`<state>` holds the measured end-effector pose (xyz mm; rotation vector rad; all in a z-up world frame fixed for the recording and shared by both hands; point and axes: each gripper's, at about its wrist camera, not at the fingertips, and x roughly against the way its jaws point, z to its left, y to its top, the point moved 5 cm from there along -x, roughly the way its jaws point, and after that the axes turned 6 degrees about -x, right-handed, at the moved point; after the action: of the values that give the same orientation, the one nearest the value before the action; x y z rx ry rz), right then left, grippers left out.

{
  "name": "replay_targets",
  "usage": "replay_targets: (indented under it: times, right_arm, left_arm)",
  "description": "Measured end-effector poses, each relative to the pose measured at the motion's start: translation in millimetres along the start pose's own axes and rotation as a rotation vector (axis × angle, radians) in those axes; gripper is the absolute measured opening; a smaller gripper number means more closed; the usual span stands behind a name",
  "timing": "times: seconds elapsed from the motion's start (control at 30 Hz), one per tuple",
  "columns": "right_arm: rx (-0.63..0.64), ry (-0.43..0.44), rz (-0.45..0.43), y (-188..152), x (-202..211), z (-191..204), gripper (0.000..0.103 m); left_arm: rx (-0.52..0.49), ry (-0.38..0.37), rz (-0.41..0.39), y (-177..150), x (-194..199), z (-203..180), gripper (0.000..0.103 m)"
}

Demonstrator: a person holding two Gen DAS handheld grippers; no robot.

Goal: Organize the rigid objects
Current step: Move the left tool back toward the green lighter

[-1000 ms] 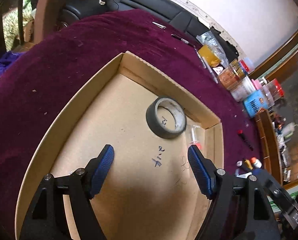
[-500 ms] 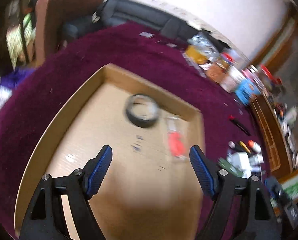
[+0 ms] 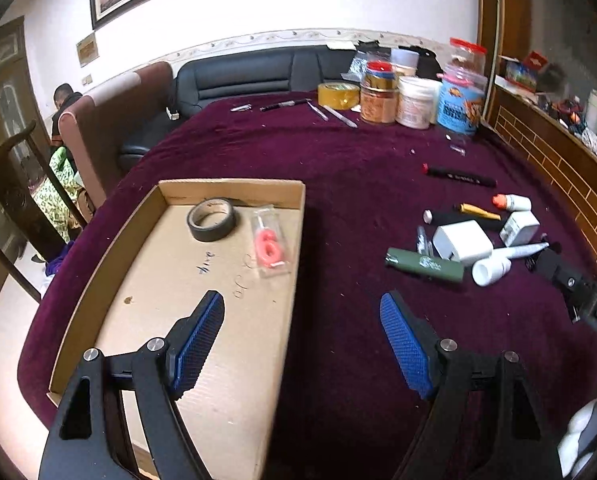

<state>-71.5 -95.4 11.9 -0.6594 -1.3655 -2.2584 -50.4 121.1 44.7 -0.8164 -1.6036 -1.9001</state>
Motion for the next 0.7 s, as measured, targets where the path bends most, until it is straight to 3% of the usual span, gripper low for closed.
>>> replay_targets:
  times: [0.33, 0.6, 0.7]
  right_arm:
    - [-0.071, -0.025, -0.017, 16, 2, -45, 0.066]
    - [-0.047, -0.080, -0.094, 49, 14, -65, 0.066]
    - [-0.051, -0.109, -0.136, 68, 14, -72, 0.076]
  left_arm:
    - [-0.026, 0.003, 0.041, -2, -8, -18, 0.076]
    - [-0.037, -0.011, 0.079, -3, -20, -30, 0.076]
    - [-0.040, -0.019, 0.095, -4, -25, -34, 0.076]
